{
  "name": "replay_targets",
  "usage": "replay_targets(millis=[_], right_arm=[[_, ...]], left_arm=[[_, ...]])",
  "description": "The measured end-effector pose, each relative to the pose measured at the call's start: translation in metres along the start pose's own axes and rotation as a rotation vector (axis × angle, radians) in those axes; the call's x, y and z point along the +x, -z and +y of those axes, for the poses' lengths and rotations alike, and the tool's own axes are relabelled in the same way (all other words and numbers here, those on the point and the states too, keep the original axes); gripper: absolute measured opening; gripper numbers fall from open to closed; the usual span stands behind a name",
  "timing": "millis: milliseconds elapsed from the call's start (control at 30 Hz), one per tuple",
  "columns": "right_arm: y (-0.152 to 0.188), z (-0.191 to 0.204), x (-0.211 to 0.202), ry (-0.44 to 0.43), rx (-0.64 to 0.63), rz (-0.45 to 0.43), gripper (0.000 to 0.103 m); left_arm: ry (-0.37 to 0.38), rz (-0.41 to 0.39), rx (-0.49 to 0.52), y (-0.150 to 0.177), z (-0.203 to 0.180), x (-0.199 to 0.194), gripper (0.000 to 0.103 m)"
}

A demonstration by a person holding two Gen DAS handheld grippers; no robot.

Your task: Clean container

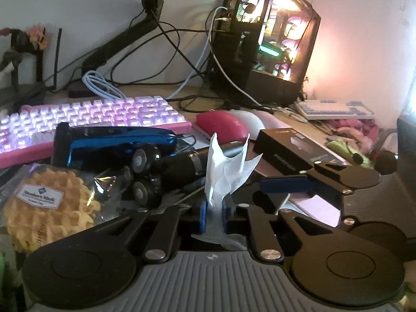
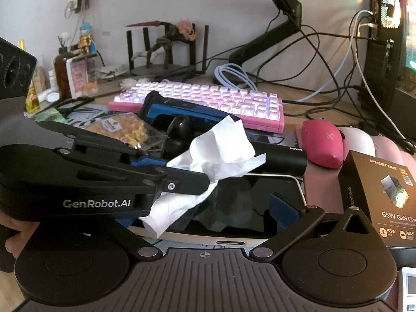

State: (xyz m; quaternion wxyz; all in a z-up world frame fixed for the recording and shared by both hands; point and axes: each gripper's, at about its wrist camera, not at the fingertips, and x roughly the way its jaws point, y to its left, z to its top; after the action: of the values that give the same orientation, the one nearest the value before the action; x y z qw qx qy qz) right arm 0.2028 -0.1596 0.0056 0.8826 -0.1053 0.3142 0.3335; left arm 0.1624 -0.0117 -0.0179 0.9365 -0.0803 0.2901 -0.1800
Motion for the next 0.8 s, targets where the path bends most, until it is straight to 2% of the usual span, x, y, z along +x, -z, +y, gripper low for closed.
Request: replay_targets(millis=[100, 267, 400, 500, 800], right_arm=[[0.0002, 0.0003, -0.0001, 0.001, 0.001, 0.0, 0.103], [0.0005, 0.0007, -0.0003, 0.002, 0.002, 0.0, 0.103], [0.0008, 0.001, -0.0004, 0.003, 0.003, 0.0, 0.103], [0.001, 0.0013, -0.0005, 0.004, 0.003, 0.0, 0.103], [0.0015, 0.0018, -0.0008, 0.006, 0.005, 0.0, 0.103]], left_arm=[[0.018, 0.001, -0.012, 0.0003, 0.001, 0.0004, 0.016], [-0.067, -0.012, -0.016, -0.0002, 0.0012, -0.0003, 0.016], [-0.098, -0.022, -0.047, 0.0, 0.007, -0.0026, 0.016], [-0.099, -0.021, -0.04, -0.0006, 0.0066, -0.0031, 0.016], [-0.041, -0.008, -0.011, 0.0013, 0.0014, -0.0035, 0.016]])
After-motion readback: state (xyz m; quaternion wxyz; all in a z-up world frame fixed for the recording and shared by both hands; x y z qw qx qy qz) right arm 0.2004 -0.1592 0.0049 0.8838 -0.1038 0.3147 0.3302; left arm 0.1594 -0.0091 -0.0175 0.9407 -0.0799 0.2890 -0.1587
